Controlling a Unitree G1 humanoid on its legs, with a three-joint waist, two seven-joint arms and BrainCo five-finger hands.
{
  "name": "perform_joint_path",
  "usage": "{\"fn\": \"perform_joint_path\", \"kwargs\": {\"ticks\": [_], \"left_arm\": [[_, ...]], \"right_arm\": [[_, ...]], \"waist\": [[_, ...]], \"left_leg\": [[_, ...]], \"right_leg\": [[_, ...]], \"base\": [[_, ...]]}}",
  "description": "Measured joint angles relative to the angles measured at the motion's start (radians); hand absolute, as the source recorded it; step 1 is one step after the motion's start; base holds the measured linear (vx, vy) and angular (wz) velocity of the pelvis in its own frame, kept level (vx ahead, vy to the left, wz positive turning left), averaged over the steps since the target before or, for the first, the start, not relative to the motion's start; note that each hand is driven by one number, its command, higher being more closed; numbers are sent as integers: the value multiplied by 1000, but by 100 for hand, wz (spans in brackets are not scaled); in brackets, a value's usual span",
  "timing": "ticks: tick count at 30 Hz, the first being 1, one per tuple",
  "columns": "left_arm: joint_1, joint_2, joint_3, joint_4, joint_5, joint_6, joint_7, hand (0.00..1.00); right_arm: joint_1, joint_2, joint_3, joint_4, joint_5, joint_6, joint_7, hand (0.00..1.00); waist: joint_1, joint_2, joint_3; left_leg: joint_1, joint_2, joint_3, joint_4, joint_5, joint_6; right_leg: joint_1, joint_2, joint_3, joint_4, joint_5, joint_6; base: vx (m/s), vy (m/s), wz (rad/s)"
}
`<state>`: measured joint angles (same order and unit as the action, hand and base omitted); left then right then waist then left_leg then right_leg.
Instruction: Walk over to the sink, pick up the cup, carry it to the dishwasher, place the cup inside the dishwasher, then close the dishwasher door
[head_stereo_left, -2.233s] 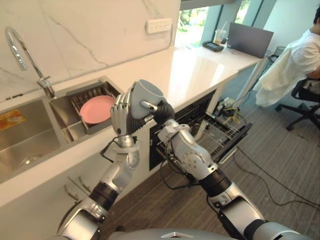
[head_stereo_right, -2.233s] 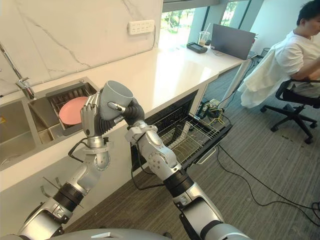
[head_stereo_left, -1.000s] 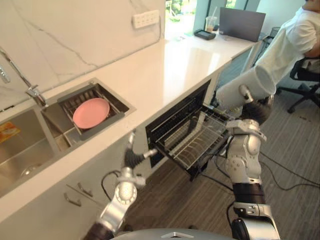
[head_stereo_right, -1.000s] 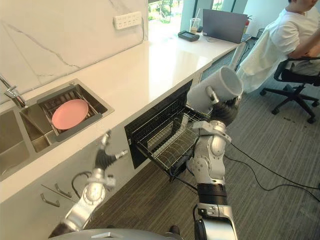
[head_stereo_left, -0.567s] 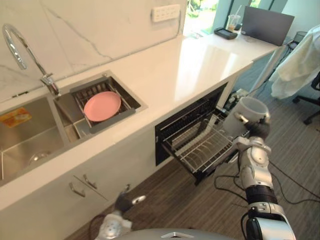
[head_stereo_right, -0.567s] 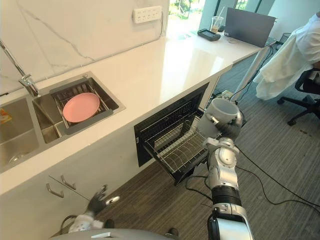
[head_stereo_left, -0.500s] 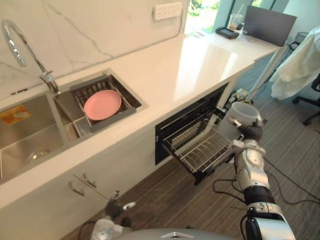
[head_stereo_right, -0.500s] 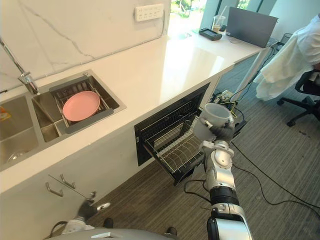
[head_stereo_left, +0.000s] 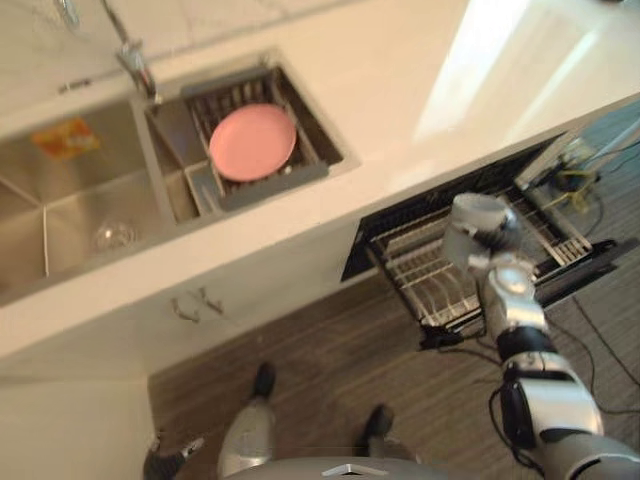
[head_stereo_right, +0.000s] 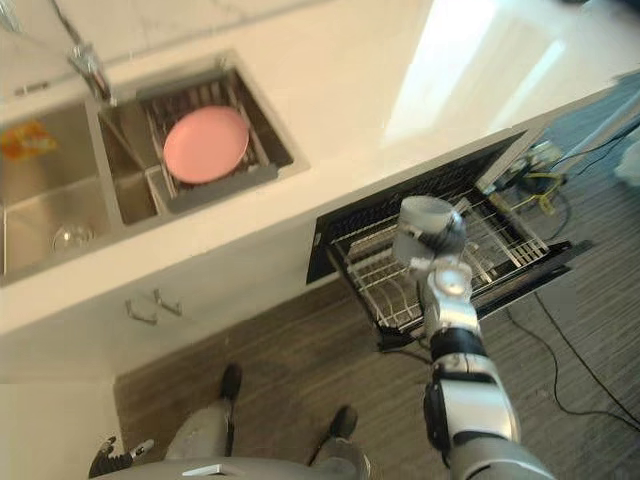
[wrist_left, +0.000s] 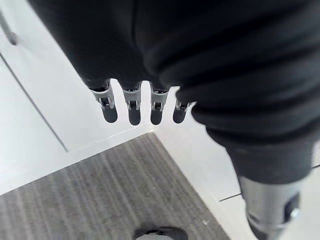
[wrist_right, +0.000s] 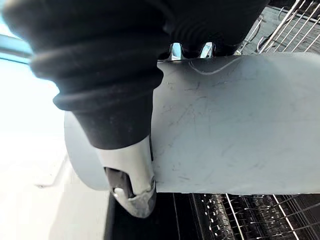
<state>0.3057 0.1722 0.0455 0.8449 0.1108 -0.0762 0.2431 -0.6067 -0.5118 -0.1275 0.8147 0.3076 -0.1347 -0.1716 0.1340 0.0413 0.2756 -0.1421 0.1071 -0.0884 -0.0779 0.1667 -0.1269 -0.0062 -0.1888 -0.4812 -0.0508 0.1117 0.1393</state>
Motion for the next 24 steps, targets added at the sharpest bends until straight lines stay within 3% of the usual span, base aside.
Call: {"fn": "perform_joint_path", "kwargs": {"ticks": [1,8,13,18,23,24], "left_arm": [[-3,0,-6,1,0,-2,-16,0],[-20,14,-31,4,-90,-28,-39,0],[-44,17,-103,33,-132,-60,-33,0],[-70,17,-145,34,-159,-76,-30,0],[-85,20,-194,37,-145,-93,-24,0],[-86,22,-211,36,-123,-94,-14,0]], "right_arm": [[-32,-18,5,9,0,0,8,100],[-129,-115,85,110,-70,26,58,100],[-182,-183,124,190,-112,39,59,100],[-262,-230,161,234,-159,92,53,100],[-305,-275,191,273,-199,113,64,100],[-306,-284,201,273,-199,117,71,0]], "waist": [[5,-1,42],[13,14,143],[22,38,165],[29,64,183],[31,92,199],[32,100,203]], "left_leg": [[-4,-6,-6,0,4,2],[-85,-18,-28,-6,31,13],[-142,-18,-50,-6,49,13],[-189,-22,-58,-6,63,17],[-231,-31,-77,-1,77,22],[-232,-32,-77,-1,78,23]], "right_leg": [[-1,-4,-4,0,3,1],[-85,-21,-10,40,4,3],[-140,-23,-25,64,2,0],[-197,-35,-26,94,-2,-2],[-244,-51,-29,122,-5,-1],[-244,-54,-29,125,-6,0]], "base": [[-71,24,11],[-61,26,8],[-56,-9,10],[-55,-17,3],[-37,-24,6],[-32,-21,4]]}}
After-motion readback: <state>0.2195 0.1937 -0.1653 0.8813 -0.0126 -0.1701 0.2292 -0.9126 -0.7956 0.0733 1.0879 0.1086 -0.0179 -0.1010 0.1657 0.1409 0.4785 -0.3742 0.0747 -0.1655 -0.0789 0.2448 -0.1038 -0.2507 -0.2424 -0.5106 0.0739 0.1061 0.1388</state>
